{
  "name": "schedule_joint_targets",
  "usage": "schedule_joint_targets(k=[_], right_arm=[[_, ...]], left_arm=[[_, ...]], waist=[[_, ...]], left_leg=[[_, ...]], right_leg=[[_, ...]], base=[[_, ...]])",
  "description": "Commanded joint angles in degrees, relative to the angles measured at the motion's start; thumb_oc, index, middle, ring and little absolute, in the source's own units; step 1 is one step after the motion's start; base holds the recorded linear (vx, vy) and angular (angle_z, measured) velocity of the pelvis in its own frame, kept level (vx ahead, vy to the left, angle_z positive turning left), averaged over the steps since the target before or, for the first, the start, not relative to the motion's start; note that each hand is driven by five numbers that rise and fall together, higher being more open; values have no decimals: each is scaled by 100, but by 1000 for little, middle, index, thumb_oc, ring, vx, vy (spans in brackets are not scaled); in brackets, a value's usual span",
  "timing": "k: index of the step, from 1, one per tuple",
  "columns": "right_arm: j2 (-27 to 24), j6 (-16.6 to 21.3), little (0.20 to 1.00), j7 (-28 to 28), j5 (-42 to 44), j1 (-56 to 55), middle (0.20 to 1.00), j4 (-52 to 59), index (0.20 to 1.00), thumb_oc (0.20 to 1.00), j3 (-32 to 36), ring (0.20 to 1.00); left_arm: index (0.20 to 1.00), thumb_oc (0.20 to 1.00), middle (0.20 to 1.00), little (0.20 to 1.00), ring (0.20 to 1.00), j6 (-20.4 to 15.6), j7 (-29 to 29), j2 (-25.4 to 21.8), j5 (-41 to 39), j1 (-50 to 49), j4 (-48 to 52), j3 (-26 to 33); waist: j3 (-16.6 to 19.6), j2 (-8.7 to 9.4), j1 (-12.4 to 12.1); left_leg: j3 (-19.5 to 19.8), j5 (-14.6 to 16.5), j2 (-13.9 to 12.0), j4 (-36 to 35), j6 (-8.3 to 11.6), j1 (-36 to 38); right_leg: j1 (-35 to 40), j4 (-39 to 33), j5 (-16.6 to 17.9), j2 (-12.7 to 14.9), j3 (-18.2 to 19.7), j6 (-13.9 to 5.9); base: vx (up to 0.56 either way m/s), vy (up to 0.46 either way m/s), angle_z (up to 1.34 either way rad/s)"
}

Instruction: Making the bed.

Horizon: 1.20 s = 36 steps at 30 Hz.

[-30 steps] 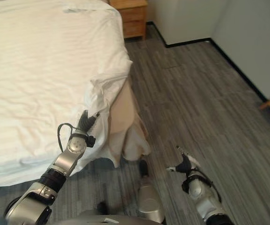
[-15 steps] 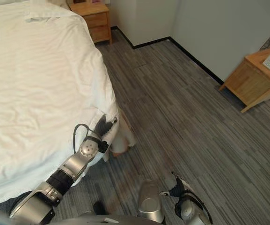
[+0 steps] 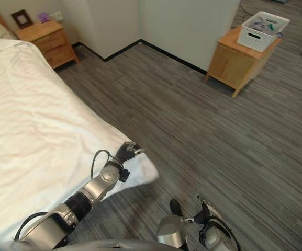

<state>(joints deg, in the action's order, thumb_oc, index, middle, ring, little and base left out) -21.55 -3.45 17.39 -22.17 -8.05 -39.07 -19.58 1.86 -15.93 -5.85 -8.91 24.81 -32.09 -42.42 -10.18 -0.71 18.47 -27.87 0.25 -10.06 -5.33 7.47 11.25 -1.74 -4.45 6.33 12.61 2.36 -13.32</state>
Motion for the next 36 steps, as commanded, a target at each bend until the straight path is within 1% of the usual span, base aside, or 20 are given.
schedule_joint_targets(k=[1, 8, 9, 10, 11, 12, 13, 14, 15, 16, 17, 19, 21, 23, 26, 27, 28, 31, 32, 36], right_arm=[[-231, 155, 1000, 321, 136, -116, 1000, 367, 1000, 1000, -171, 1000], [-212, 182, 1000, 693, -260, -488, 1000, 616, 1000, 1000, -186, 1000], [-238, 182, 1000, 809, -370, -574, 1000, 956, 1000, 1000, -95, 1000], [-239, 178, 1000, 805, -370, -573, 1000, 964, 1000, 1000, -97, 1000], [-258, 179, 1000, 828, -400, -644, 1000, 1187, 1000, 1000, -21, 1000], [-315, 173, 1000, 853, -441, -726, 1000, 1672, 1000, 1000, 173, 1000], [-316, 166, 1000, 846, -442, -728, 1000, 1685, 1000, 1000, 171, 1000], [-383, 186, 1000, 826, -488, -844, 1000, 2254, 1000, 1000, 419, 1000], [-416, 185, 1000, 788, -523, -878, 1000, 2523, 1000, 1000, 552, 1000], [-419, 179, 1000, 779, -524, -883, 1000, 2538, 1000, 1000, 550, 1000], [-442, 201, 1000, 711, -581, -905, 1000, 3037, 1000, 1000, 839, 1000], [-463, 201, 1000, 669, -601, -900, 1000, 3265, 1000, 1000, 969, 1000], [-458, 240, 1000, 579, -671, -672, 1000, 3857, 1000, 1000, 1302, 1000], [-459, 237, 1000, 560, -681, -533, 1000, 3989, 1000, 1000, 1348, 1000], [-1536, 282, 1000, 412, 303, 582, 1000, 3885, 1000, 1000, 2081, 1000], [-1662, 250, 1000, 451, 519, 886, 1000, 3522, 1000, 1000, 1950, 1000], [-1676, 276, 1000, 476, 541, 960, 1000, 3449, 1000, 1000, 1897, 1000], [-1851, 280, 1000, 205, 785, 1433, 1000, 2805, 1000, 1000, 1636, 1000], [-1851, 280, 1000, 205, 786, 1439, 1000, 2801, 1000, 1000, 1633, 1000], [-1350, 268, 1000, 98, 1884, 2391, 1000, 2300, 1000, 1000, 1017, 1000]], left_arm=[[1000, 1000, 1000, 1000, 1000, -585, -70, 1006, -481, 517, 188, -81], [1000, 1000, 1000, 1000, 1000, -834, -511, 519, -1144, 953, 446, 439], [1000, 1000, 1000, 1000, 1000, -990, -731, -73, -1531, 1236, 577, 965], [1000, 1000, 1000, 1000, 1000, -986, -730, -80, -1535, 1236, 582, 968], [1000, 1000, 1000, 1000, 1000, -1053, -764, -338, -1647, 1311, 724, 1127], [1000, 1000, 1000, 1000, 1000, -1125, -810, -850, -1770, 1258, 1075, 1465], [1000, 1000, 1000, 1000, 1000, -1118, -811, -859, -1771, 1253, 1086, 1467], [1000, 1000, 1000, 1000, 1000, -1150, -811, -1371, -1743, 1023, 1497, 1894], [1000, 1000, 1000, 1000, 1000, -1147, -807, -1591, -1710, 852, 1646, 2157], [1000, 1000, 1000, 1000, 1000, -1140, -807, -1598, -1709, 842, 1659, 2164], [1000, 1000, 1000, 1000, 1000, -1155, -869, -1986, -1552, 439, 1906, 2765], [1000, 1000, 1000, 1000, 1000, -1116, -899, -2149, -1391, 193, 1990, 3047], [1000, 1000, 1000, 1000, 1000, -1024, -1056, -2461, -989, -704, 1849, 4035], [1000, 1000, 1000, 1000, 1000, -975, -1063, -2497, -889, -952, 1743, 4265], [1000, 1000, 1000, 1000, 1000, -879, -856, -2836, -576, -1872, 1410, 5048], [1000, 1000, 1000, 1000, 1000, -874, -810, -2838, -590, -1995, 1236, 5121], [1000, 1000, 1000, 1000, 1000, -885, -804, -2838, -594, -1994, 1223, 5146], [1000, 1000, 1000, 1000, 1000, -767, -583, -2870, -472, -2368, 714, 5251], [1000, 1000, 1000, 1000, 1000, -767, -583, -2871, -472, -2368, 713, 5255], [1000, 1000, 1000, 1000, 1000, -631, -448, -2668, -777, -2744, -478, 5257]], waist=[[-37, -236, 105], [14, -370, 94], [64, -376, -14], [59, -374, -4], [78, -377, -47], [114, -371, -172], [124, -368, -166], [154, -344, -323], [180, -324, -416], [192, -323, -406], [232, -275, -593], [270, -254, -647], [344, -187, -926], [369, -168, -997], [470, 23, -1355], [481, 58, -1470], [472, 59, -1449], [448, 171, -1700], [452, 172, -1694], [435, 323, -2133]], left_leg=[[232, 196, -162, 237, 16, 123], [407, -87, -363, 90, 171, 116], [546, -146, -403, 33, 217, 72], [554, -147, -403, 33, 217, 71], [614, -156, -415, 33, 238, 38], [737, -168, -434, 33, 267, -33], [742, -194, -438, 33, 269, -59], [884, -178, -453, 33, 285, -122], [962, -177, -457, 33, 292, -169], [969, -204, -457, 33, 291, -197], [1100, -163, -449, 33, 285, -237], [1165, -184, -435, 33, 276, -295], [1327, -126, -391, 33, 241, -318], [1366, -109, -377, 33, 229, -325], [1519, -96, -281, 33, 172, -407], [1548, -86, -256, 33, 155, -429], [1545, -83, -250, 33, 152, -430], [1698, -42, -131, 33, 89, -473], [1702, -45, -129, 33, 88, -482], [1963, -1, 52, 33, 10, -582]], right_leg=[[-140, -55, -426, -297, -336, 224], [133, -55, -603, -409, -637, 368], [234, -55, -612, -395, -763, 359], [238, -55, -614, -394, -770, 359], [274, -55, -615, -388, -828, 347], [323, -55, -614, -379, -934, 328], [300, -55, -592, -383, -936, 338], [372, -49, -614, -357, -1076, 313], [400, -47, -616, -338, -1152, 302], [381, -55, -590, -339, -1157, 311], [463, -40, -617, -296, -1273, 297], [465, -49, -593, -284, -1322, 303], [578, -27, -621, -213, -1461, 293], [605, -25, -620, -193, -1488, 291], [658, -28, -556, -122, -1572, 283], [670, -27, -546, -95, -1601, 277], [668, -26, -547, -89, -1598, 274], [762, -19, -542, 8, -1736, 254], [757, -19, -540, 10, -1739, 254], [857, 4, -485, 201, -1960, 211]], base=[[50, -95, -11], [32, -30, 2], [1, -4, 49], [-3, 1, 48], [-15, 7, 38], [-26, 2, 32], [-13, 12, 35], [-5, 17, 42], [-5, 18, 57], [15, 36, 63], [3, 23, 52], [24, 56, 36], [59, 101, 39], [28, 70, 32], [35, 114, 30], [25, 112, 22], [8, 108, 13], [14, 87, 22], [17, 121, 22], [21, 120, 36]])
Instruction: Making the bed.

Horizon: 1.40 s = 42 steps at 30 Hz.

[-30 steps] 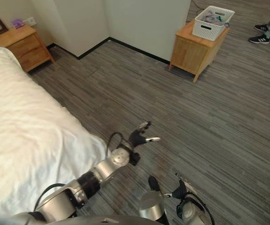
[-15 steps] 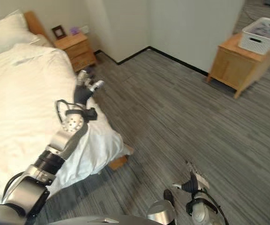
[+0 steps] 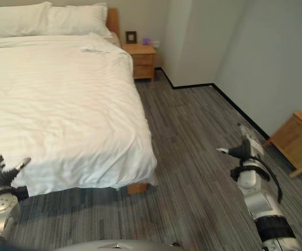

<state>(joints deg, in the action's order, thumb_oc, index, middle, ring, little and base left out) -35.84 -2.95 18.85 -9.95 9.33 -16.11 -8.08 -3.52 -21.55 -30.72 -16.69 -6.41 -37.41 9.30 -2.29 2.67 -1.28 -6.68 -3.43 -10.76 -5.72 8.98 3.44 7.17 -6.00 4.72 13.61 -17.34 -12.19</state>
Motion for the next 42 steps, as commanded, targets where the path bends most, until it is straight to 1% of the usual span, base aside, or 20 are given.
schedule_joint_targets(k=[1, 4, 10, 11, 13, 17, 18, 20, 22, 29, 30, 31, 32, 33, 34, 37, 38, 40, 41, 42], right_arm=[[269, 248, 1000, -46, 810, 961, 1000, -158, 1000, 1000, -360, 1000], [637, 223, 1000, -141, 957, 1588, 1000, -552, 1000, 1000, -751, 1000], [1305, 233, 1000, -192, 1467, 2382, 1000, -1699, 1000, 1000, -1179, 1000], [1399, 247, 200, -185, 1593, 2530, 200, -1982, 200, 200, -1208, 200], [1687, 369, 200, -52, 2306, 2885, 200, -2566, 200, 200, -961, 200], [1915, 628, 200, -3, 3164, 3288, 200, -2989, 200, 200, -678, 200], [1911, 636, 200, -8, 3172, 3304, 200, -3004, 200, 200, -676, 200], [1927, 1014, 200, -155, 3949, 3954, 200, -3043, 200, 200, -689, 200], [1906, 1092, 200, -201, 4093, 4077, 200, -3015, 200, 200, -720, 200], [1559, 1837, 200, -464, 5108, 4823, 200, -2171, 200, 200, -688, 200], [1464, 1973, 200, -503, 5228, 4955, 200, -1954, 200, 200, -648, 200], [1298, 2250, 200, -526, 5382, 5121, 200, -1579, 200, 200, -540, 200], [1293, 2249, 200, -525, 5382, 5120, 200, -1576, 200, 200, -540, 200], [942, 2559, 200, -448, 5370, 5311, 200, -1227, 200, 200, -482, 200], [939, 2560, 200, -447, 5370, 5312, 200, -1228, 200, 200, -485, 200], [244, 2526, 200, -388, 5267, 5576, 200, -1558, 200, 200, -577, 200], [238, 2525, 200, -394, 5275, 5587, 200, -1567, 200, 200, -586, 200], [55, 2433, 200, -462, 5430, 5355, 200, -1697, 200, 200, -392, 200], [50, 2428, 200, -475, 5441, 5334, 200, -1687, 200, 200, -385, 200], [49, 2415, 200, -546, 5524, 5112, 200, -1686, 200, 200, -245, 200]], left_arm=[[1000, 1000, 1000, 1000, 1000, -80, 201, -136, -79, 314, -229, 82], [1000, 1000, 1000, 1000, 1000, -25, 376, -18, -266, 79, -790, 128], [1000, 1000, 1000, 1000, 1000, -16, 561, 133, -465, -101, -1590, 86], [1000, 1000, 1000, 1000, 1000, -28, 578, 124, -468, -96, -1667, 64], [1000, 1000, 1000, 1000, 1000, -71, 650, 157, -576, -54, -1896, -51], [1000, 1000, 1000, 1000, 1000, -167, 702, 207, -803, 64, -2043, -210], [1000, 1000, 1000, 1000, 1000, -171, 704, 205, -806, 78, -2051, -213], [1000, 1000, 1000, 1000, 1000, -338, 781, 251, -1139, 280, -2207, -440], [1000, 1000, 1000, 1000, 1000, -365, 819, 273, -1188, 343, -2232, -522], [1000, 1000, 1000, 1000, 1000, -550, 1023, 277, -1476, 512, -2160, -870], [1000, 1000, 1000, 1000, 1000, -568, 1081, 277, -1496, 504, -2152, -917], [1000, 1000, 1000, 1000, 1000, -623, 1144, 269, -1553, 479, -2137, -924], [1000, 1000, 1000, 1000, 1000, -624, 1145, 271, -1553, 484, -2140, -928], [1000, 1000, 1000, 1000, 1000, -676, 1270, 322, -1643, 382, -2184, -916], [1000, 1000, 1000, 1000, 1000, -678, 1271, 325, -1644, 385, -2187, -919], [1000, 1000, 1000, 1000, 1000, -751, 1348, 314, -1581, 449, -2173, -950], [1000, 1000, 1000, 1000, 1000, -750, 1346, 322, -1581, 458, -2182, -951], [1000, 1000, 1000, 1000, 1000, -721, 1394, 380, -1588, 468, -2146, -922], [1000, 1000, 1000, 1000, 1000, -719, 1394, 379, -1588, 462, -2147, -927], [1000, 1000, 1000, 1000, 1000, -712, 1401, 448, -1596, 473, -2118, -906]], waist=[[-382, 16, -267], [-403, 69, -578], [-496, 154, -1036], [-534, 162, -1095], [-679, 126, -1276], [-916, 26, -1402], [-914, 28, -1403], [-1227, -183, -1529], [-1264, -221, -1554], [-1579, -528, -1664], [-1638, -595, -1686], [-1751, -738, -1708], [-1738, -736, -1717], [-1844, -927, -1720], [-1828, -924, -1727], [-1993, -1105, -1648], [-1935, -1077, -1655], [-2054, -1203, -1527], [-2019, -1185, -1547], [-2107, -1241, -1454]], left_leg=[[-129, 379, 166, 72, -163, 187], [-50, 395, 251, 72, -202, 136], [210, 290, 410, 72, -249, -202], [271, 263, 430, 72, -251, -276], [420, 172, 458, 72, -244, -527], [546, 27, 437, 72, -219, -871], [548, 23, 435, 72, -218, -883], [635, -166, 377, 72, -102, -1275], [654, -208, 371, 72, -74, -1380], [807, -390, 400, 72, 25, -1929], [813, -433, 403, 72, 41, -2043], [801, -496, 399, 72, 74, -2250], [796, -498, 397, 73, 74, -2267], [709, -609, 400, 75, 132, -2625], [705, -611, 398, 75, 132, -2643], [507, -728, 380, 80, 198, -3151], [517, -584, 366, 83, 236, -3124], [393, -679, 334, 76, 260, -3418], [378, -642, 328, 83, 271, -3430], [295, -795, 324, 81, 220, -3549]], right_leg=[[-15, 154, -310, 140, -9, 84], [17, 140, -286, 218, -108, 54], [-69, 112, -219, 333, -361, 40], [-92, 116, -208, 348, -418, 40], [-217, 114, -189, 359, -547, 47], [-479, 120, -169, 348, -600, 70], [-491, 122, -168, 346, -601, 72], [-860, 137, -131, 309, -622, 113], [-927, 137, -124, 310, -642, 121], [-1325, 194, -56, 407, -744, 111], [-1438, 211, -31, 432, -735, 107], [-1688, 251, -5, 467, -699, 99], [-1712, 261, -6, 468, -691, 100], [-2142, 289, 62, 498, -584, 82], [-2167, 296, 62, 497, -577, 84], [-2838, 359, 146, 541, -407, 45], [-2803, 334, 9, 523, -343, -1], [-3218, 358, 79, 546, -211, -14], [-3246, 371, 43, 544, -187, -18], [-3461, 402, 214, 561, -147, 16]], base=[[28, 93, 27], [28, 76, 21], [-3, 35, 27], [-47, 6, 27], [-108, -17, 42], [-101, -11, 31], [-162, 10, 19], [-189, 22, 10], [-69, 6, 5], [-67, 5, 12], [-159, 34, 10], [-117, 25, 7], [-224, 72, 1], [-140, 50, 0], [-189, 72, -3], [-129, 23, -3], [-62, 5, -16], [-76, 19, -20], [-203, 67, -24], [-133, 68, -25]])
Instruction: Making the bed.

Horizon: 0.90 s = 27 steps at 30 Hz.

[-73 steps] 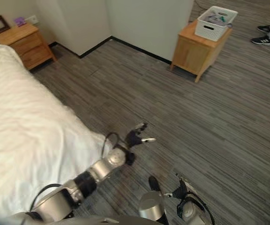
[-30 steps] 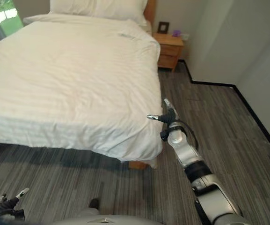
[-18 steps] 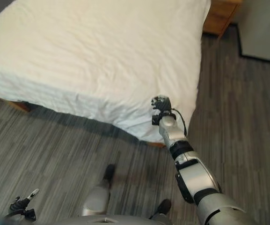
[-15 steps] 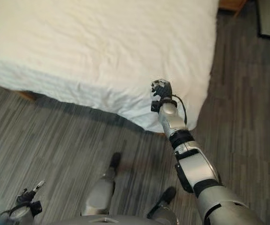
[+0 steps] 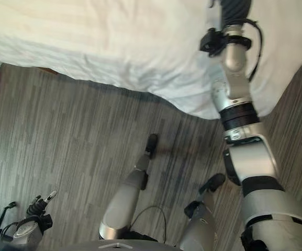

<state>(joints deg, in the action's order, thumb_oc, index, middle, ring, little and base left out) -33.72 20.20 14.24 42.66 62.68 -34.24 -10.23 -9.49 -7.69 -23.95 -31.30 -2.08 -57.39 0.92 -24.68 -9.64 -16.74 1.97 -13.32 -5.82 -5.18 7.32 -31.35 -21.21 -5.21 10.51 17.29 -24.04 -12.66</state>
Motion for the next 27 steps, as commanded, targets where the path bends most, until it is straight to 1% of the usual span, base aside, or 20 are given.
schedule_joint_targets(k=[1, 2, 3, 8, 9, 10, 11, 12, 13, 14, 15, 18, 19, 20, 22, 23, 24, 25, 26, 27], right_arm=[[-160, 65, 200, -115, 269, -343, 200, 140, 200, 200, 20, 200], [-160, 61, 200, -115, 269, -346, 200, 144, 200, 200, 16, 200], [-80, 9, 200, -198, 276, -688, 200, 150, 200, 200, 169, 200], [172, -218, 200, -375, 13, -2190, 200, 289, 200, 200, 775, 200], [390, -392, 200, -519, -167, -2621, 200, 407, 200, 200, 585, 200], [385, -392, 200, -523, -166, -2625, 200, 408, 200, 200, 592, 200], [276, -401, 200, -640, -198, -2587, 200, 161, 200, 200, 649, 200], [296, -565, 200, -694, -216, -2804, 200, -68, 200, 200, 712, 200], [296, -566, 200, -696, -216, -2812, 200, -65, 200, 200, 715, 200], [261, -696, 200, -731, -327, -3087, 200, -153, 200, 200, 750, 200], [261, -697, 200, -730, -328, -3085, 200, -150, 200, 200, 750, 200], [453, -715, 200, -691, -439, -3568, 200, -112, 200, 200, 828, 200], [653, -668, 1000, -622, -580, -4064, 1000, 424, 1000, 1000, 990, 1000], [661, -676, 1000, -612, -588, -4078, 1000, 445, 1000, 1000, 994, 1000], [776, -670, 1000, -555, -862, -4545, 1000, 972, 1000, 1000, 1084, 1000], [823, -704, 1000, -546, -1101, -4836, 1000, 1262, 1000, 1000, 1127, 1000], [837, -761, 1000, -528, -1618, -5297, 1000, 1640, 1000, 1000, 1116, 1000], [842, -769, 1000, -523, -1625, -5307, 1000, 1655, 1000, 1000, 1117, 1000], [865, -832, 1000, -453, -2042, -5532, 1000, 1724, 1000, 1000, 1073, 1000], [870, -838, 1000, -447, -2049, -5540, 1000, 1737, 1000, 1000, 1073, 1000]], left_arm=[[1000, 1000, 1000, 1000, 1000, -100, 12, -197, -120, 37, -104, -55], [1000, 1000, 1000, 1000, 1000, -98, 10, -194, -119, 36, -108, -54], [1000, 1000, 1000, 1000, 1000, -86, 20, -110, -67, 59, -7, -41], [1000, 1000, 1000, 1000, 1000, 4, 101, 181, 142, 39, 269, -56], [1000, 1000, 1000, 1000, 1000, 143, 7, 288, 265, 660, 30, -179], [1000, 1000, 1000, 1000, 1000, 135, 10, 288, 263, 670, 16, -187], [1000, 1000, 1000, 1000, 1000, 164, 180, 322, 216, 789, -64, -255], [1000, 1000, 1000, 1000, 1000, 268, 286, 383, 48, 736, -130, -227], [1000, 1000, 1000, 1000, 1000, 268, 287, 381, 46, 731, -130, -231], [1000, 1000, 1000, 1000, 1000, 306, 347, 462, -23, 737, -125, -229], [1000, 1000, 1000, 1000, 1000, 305, 348, 463, -23, 739, -124, -226], [1000, 1000, 1000, 1000, 1000, 251, 284, 528, 26, 799, 95, -239], [1000, 1000, 1000, 1000, 1000, 257, 159, 548, 2, 797, 243, -109], [1000, 1000, 1000, 1000, 1000, 259, 157, 545, 2, 792, 248, -109], [1000, 1000, 1000, 1000, 1000, 257, 90, 498, -149, 715, 352, 108], [1000, 1000, 1000, 1000, 1000, 237, 52, 486, -172, 684, 448, 205], [1000, 1000, 1000, 1000, 1000, 205, -13, 475, -150, 620, 729, 286], [1000, 1000, 1000, 1000, 1000, 208, -16, 476, -149, 614, 737, 287], [1000, 1000, 1000, 1000, 1000, 177, -64, 498, -64, 633, 957, 289], [1000, 1000, 1000, 1000, 1000, 181, -69, 498, -62, 626, 966, 290]], waist=[[131, -7, 138], [186, 20, 131], [106, -20, 255], [97, -84, 663], [114, -28, 947], [103, -29, 938], [150, -21, 1012], [205, -1, 1148], [197, -2, 1145], [243, 62, 1321], [239, 65, 1322], [394, 202, 1548], [533, 303, 1675], [534, 309, 1672], [694, 377, 1790], [782, 411, 1870], [924, 448, 1998], [930, 450, 1994], [1005, 463, 2064], [1010, 464, 2060]], left_leg=[[-627, 203, -180, 23, 376, -93], [-613, 351, -188, 25, 415, -48], [-700, 222, -168, 27, 349, -45], [-870, 401, -62, 18, 279, 362], [-975, 482, -79, 18, 270, 588], [-982, 486, -80, 18, 269, 602], [-1035, 521, -100, 18, 266, 739], [-1101, 556, -136, 18, 241, 940], [-1103, 559, -137, 18, 242, 954], [-1185, 604, -199, 18, 220, 1181], [-1187, 580, -196, 18, 216, 1169], [-1344, 665, -329, 18, 194, 1587], [-1427, 706, -415, 18, 184, 1848], [-1428, 685, -414, 18, 182, 1839], [-1487, 716, -507, 18, 195, 2096], [-1541, 722, -573, 18, 212, 2239], [-1610, 754, -690, 18, 244, 2482], [-1612, 732, -693, 18, 244, 2468], [-1673, 753, -767, 18, 270, 2611], [-1676, 732, -771, 18, 271, 2599]], right_leg=[[-702, 312, -359, 186, 588, 61], [-645, 275, -493, 173, 647, 12], [-763, 279, -333, 173, 725, 66], [-569, 155, -303, 188, 953, 63], [-505, 140, -310, 152, 1062, 53], [-496, 140, -311, 152, 1069, 52], [-420, 126, -333, 146, 1112, 49], [-284, 104, -365, 107, 1172, 70], [-271, 103, -366, 106, 1174, 70], [-114, 79, -425, 36, 1238, 87], [-124, 69, -397, 37, 1243, 92], [181, 55, -515, -115, 1318, 119], [380, 51, -574, -240, 1356, 146], [374, 41, -548, -241, 1360, 152], [591, 32, -622, -403, 1402, 186], [725, 25, -678, -494, 1429, 215], [923, 29, -776, -631, 1491, 235], [911, 21, -751, -636, 1495, 243], [1021, 30, -818, -706, 1521, 252], [1010, 21, -794, -712, 1525, 261]], base=[[-61, 51, -31], [-43, 56, -28], [-27, 38, -30], [-2, 56, -19], [48, 90, -25], [59, 72, -36], [57, 5, -41], [57, 4, -40], [78, -13, -40], [31, -8, -38], [64, -46, -33], [124, -86, -42], [152, -112, -31], [135, -130, -29], [124, -121, -30], [206, -185, -36], [141, -139, -25], [133, -140, -18], [27, -57, -14], [100, -145, -31]])
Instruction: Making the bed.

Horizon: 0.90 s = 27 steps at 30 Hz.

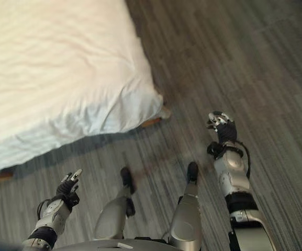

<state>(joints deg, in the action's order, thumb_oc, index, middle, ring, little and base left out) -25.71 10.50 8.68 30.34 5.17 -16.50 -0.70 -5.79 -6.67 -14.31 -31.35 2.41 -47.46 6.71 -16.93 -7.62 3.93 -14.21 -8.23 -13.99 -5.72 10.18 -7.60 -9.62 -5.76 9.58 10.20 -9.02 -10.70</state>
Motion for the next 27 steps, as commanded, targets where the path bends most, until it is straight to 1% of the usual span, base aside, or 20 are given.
schedule_joint_targets(k=[1, 3, 5, 7, 8, 9, 10, 11, 12, 13, 15, 16, 17, 19, 21, 22, 23, 24, 25, 27], right_arm=[[106, 76, 1000, 285, -1319, -143, 1000, 2, 1000, 1000, 136, 1000], [232, -179, 1000, 388, -2126, -961, 1000, 6, 1000, 1000, 226, 1000], [326, -255, 1000, 408, -2202, -1049, 1000, -35, 1000, 1000, 231, 1000], [440, -307, 1000, 505, -2161, -1043, 1000, -259, 1000, 1000, 164, 1000], [453, -363, 1000, 537, -2217, -975, 1000, -284, 1000, 1000, 100, 1000], [452, -422, 1000, 547, -2356, -984, 1000, -235, 1000, 1000, 60, 1000], [438, -449, 1000, 554, -2480, -959, 1000, -237, 1000, 1000, -7, 1000], [411, -463, 1000, 543, -2600, -922, 1000, -219, 1000, 1000, -90, 1000], [375, -482, 1000, 559, -2729, -866, 1000, -224, 1000, 1000, -119, 1000], [373, -482, 1000, 560, -2732, -868, 1000, -224, 1000, 1000, -118, 1000], [292, -544, 1000, 538, -2996, -900, 1000, -86, 1000, 1000, -130, 1000], [291, -550, 1000, 539, -2999, -908, 1000, -78, 1000, 1000, -128, 1000], [265, -603, 1000, 547, -3320, -944, 1000, 194, 1000, 1000, -144, 1000], [271, -620, 1000, 544, -3329, -963, 1000, 221, 1000, 1000, -132, 1000], [314, -660, 1000, 566, -3527, -1064, 1000, 580, 1000, 1000, -192, 1000], [388, -683, 1000, 591, -3622, -1057, 1000, 720, 1000, 1000, -259, 1000], [391, -686, 1000, 590, -3623, -1054, 1000, 724, 1000, 1000, -257, 1000], [436, -672, 1000, 624, -3629, -1047, 1000, 786, 1000, 1000, -267, 1000], [478, -656, 1000, 639, -3658, -1043, 1000, 872, 1000, 1000, -257, 1000], [526, -631, 1000, 609, -3677, -1114, 1000, 984, 1000, 1000, -295, 1000]], left_arm=[[1000, 1000, 1000, 1000, 1000, -411, -447, -384, 67, -9, 990, -359], [1000, 1000, 1000, 1000, 1000, -475, -515, -181, 257, -802, 2072, -379], [1000, 1000, 1000, 1000, 1000, -449, -490, -145, 300, -870, 2314, -454], [1000, 1000, 1000, 1000, 1000, -476, -538, -69, 294, -817, 2637, -642], [1000, 1000, 1000, 1000, 1000, -459, -556, -26, 308, -763, 2702, -736], [1000, 1000, 1000, 1000, 1000, -444, -534, 32, 322, -733, 2749, -828], [1000, 1000, 1000, 1000, 1000, -425, -547, 109, 334, -696, 2774, -897], [1000, 1000, 1000, 1000, 1000, -400, -581, 135, 390, -681, 2858, -955], [1000, 1000, 1000, 1000, 1000, -389, -537, 181, 403, -686, 2843, -1034], [1000, 1000, 1000, 1000, 1000, -392, -536, 184, 404, -685, 2840, -1036], [1000, 1000, 1000, 1000, 1000, -299, -437, 182, 391, -658, 2841, -1323], [1000, 1000, 1000, 1000, 1000, -301, -436, 184, 390, -660, 2839, -1325], [1000, 1000, 1000, 1000, 1000, -182, -350, 115, 461, -528, 2765, -1583], [1000, 1000, 1000, 1000, 1000, -188, -348, 114, 461, -521, 2752, -1592], [1000, 1000, 1000, 1000, 1000, -129, -344, 37, 622, -443, 2753, -1864], [1000, 1000, 1000, 1000, 1000, -110, -395, 36, 656, -329, 2730, -1957], [1000, 1000, 1000, 1000, 1000, -111, -395, 34, 656, -322, 2727, -1956], [1000, 1000, 1000, 1000, 1000, -104, -423, 30, 681, -242, 2699, -1980], [1000, 1000, 1000, 1000, 1000, -101, -449, 15, 685, -128, 2677, -1977], [1000, 1000, 1000, 1000, 1000, -92, -402, -8, 698, -97, 2731, -1979]], waist=[[388, 297, 31], [468, 382, 28], [475, 425, 20], [446, 511, -8], [436, 547, -79], [427, 587, -165], [460, 659, -264], [468, 662, -346], [508, 661, -365], [500, 656, -372], [687, 652, -230], [685, 650, -246], [766, 693, -73], [747, 694, -102], [707, 762, 97], [602, 752, 131], [612, 760, 120], [554, 733, 98], [505, 671, 40], [481, 634, -9]], left_leg=[[-119, 231, -58, 72, -2, 452], [-170, 329, -101, 308, -44, 760], [-126, 429, -96, 550, -68, 774], [241, 482, 27, 1093, -90, 703], [619, 499, 193, 1305, -126, 650], [1047, 683, 483, 1403, -192, 596], [1529, 984, 928, 1370, -300, 506], [1942, 1130, 1201, 1197, -398, 471], [2138, 1216, 1309, 1061, -473, 532], [2133, 1219, 1305, 1047, -477, 554], [1883, 1212, 1244, 631, -641, 853], [1867, 1204, 1240, 603, -642, 878], [1597, 1134, 1224, 322, -695, 1076], [1574, 1124, 1222, 285, -697, 1126], [1318, 1123, 1201, 76, -766, 1266], [1086, 1177, 1138, 72, -790, 1311], [1074, 1156, 1143, 72, -787, 1287], [935, 1155, 1083, 72, -785, 1287], [717, 1134, 963, 72, -756, 1274], [405, 1108, 862, 107, -753, 1291]], right_leg=[[64, 84, -793, -122, 81, 149], [447, 85, -986, -246, 166, 239], [537, 89, -1012, -264, 190, 271], [682, 76, -981, -294, 309, 319], [708, 76, -957, -277, 364, 331], [739, 76, -961, -259, 442, 337], [729, 76, -939, -231, 579, 329], [740, 85, -898, -279, 709, 322], [715, 98, -890, -338, 821, 315], [727, 100, -897, -341, 825, 314], [766, 100, -819, -440, 1046, 245], [770, 101, -821, -443, 1061, 245], [780, 181, -806, -400, 1109, 209], [801, 184, -813, -404, 1130, 207], [518, 558, -817, -499, 1339, 150], [270, 860, -836, -516, 1181, 82], [242, 859, -814, -515, 1195, 85], [127, 1017, -839, -411, 842, 69], [102, 1144, -972, -160, 157, 76], [205, 1310, -1053, 169, -650, 198]], base=[[75, -144, -30], [118, -162, -22], [46, -83, -16], [5, -54, -38], [25, -2, -37], [75, 24, -37], [118, 14, -61], [78, 9, -86], [43, -1, -125], [35, 48, -127], [76, 92, -71], [86, 142, -10], [58, 96, -17], [22, 61, -33], [-67, 55, -44], [-94, 30, -52], [-118, -14, -67], [-135, -51, -163], [-154, -64, -175], [-97, -69, -121]])
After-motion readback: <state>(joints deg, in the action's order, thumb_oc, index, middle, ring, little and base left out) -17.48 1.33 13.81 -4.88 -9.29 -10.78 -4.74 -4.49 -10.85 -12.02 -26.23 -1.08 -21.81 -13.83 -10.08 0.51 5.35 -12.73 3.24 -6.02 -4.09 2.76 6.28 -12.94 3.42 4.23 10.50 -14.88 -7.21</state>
